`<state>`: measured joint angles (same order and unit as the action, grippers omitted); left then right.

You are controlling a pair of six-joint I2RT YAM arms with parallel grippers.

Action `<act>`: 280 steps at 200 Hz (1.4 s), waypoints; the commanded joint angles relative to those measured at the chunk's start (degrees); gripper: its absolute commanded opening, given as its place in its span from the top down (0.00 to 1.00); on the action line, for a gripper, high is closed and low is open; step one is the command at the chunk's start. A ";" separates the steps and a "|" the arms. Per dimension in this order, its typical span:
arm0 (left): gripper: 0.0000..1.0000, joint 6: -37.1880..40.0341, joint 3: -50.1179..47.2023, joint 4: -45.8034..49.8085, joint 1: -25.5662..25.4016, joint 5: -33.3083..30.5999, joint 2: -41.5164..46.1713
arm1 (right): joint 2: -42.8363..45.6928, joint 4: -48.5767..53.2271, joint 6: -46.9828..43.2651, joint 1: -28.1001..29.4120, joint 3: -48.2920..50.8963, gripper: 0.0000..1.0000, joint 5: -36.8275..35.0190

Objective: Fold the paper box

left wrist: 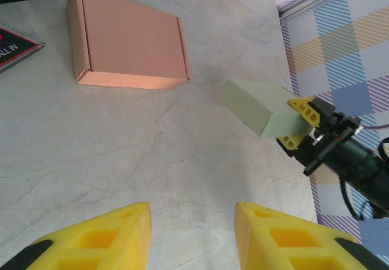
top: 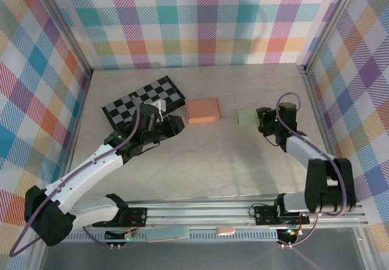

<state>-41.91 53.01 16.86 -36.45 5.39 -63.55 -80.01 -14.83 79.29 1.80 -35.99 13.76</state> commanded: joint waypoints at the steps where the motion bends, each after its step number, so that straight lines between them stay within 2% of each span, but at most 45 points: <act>1: 0.60 1.42 -1.25 0.10 0.41 -0.39 1.48 | -6.32 -24.95 -2.85 -1.09 2.01 0.66 9.30; 33: 0.61 1.42 -2.06 0.80 0.41 -0.59 2.50 | -17.81 -40.67 0.35 -1.10 1.10 0.67 13.66; 89: 0.61 1.21 -2.40 1.51 0.41 -0.14 3.61 | -27.11 -47.00 1.00 -1.15 0.28 0.63 12.79; 108: 0.61 1.09 -2.49 1.59 0.41 0.06 3.86 | -28.27 -46.95 1.54 -1.13 0.69 0.59 12.28; 153: 0.61 1.43 -3.75 -0.43 0.42 0.04 5.51 | -26.81 -38.96 1.09 -1.06 1.12 0.46 11.80; 187: 0.62 2.56 -4.66 -5.22 0.41 1.39 6.80 | -22.83 -25.16 0.09 -1.07 -0.02 0.28 10.41; 225: 0.62 3.00 -5.47 -6.87 0.43 2.00 7.83 | -18.74 -14.33 0.96 -1.10 -1.17 0.21 9.29; 238: 0.62 3.10 -5.55 -6.84 0.44 2.08 7.96 | -16.68 -5.06 -0.17 -1.15 -3.42 0.21 8.97; 259: 0.62 2.98 -5.77 -7.11 0.41 2.01 7.98 | -12.45 17.65 -2.44 -1.13 -8.55 0.19 4.73; 280: 0.62 3.07 -5.57 -6.87 0.41 1.56 8.03 | -9.00 31.35 -3.78 -1.08 -12.02 0.19 0.88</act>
<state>-39.97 48.03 11.64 -36.45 6.55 -56.53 -93.47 -8.19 78.43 0.80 -43.77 19.90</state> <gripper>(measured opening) 0.382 0.811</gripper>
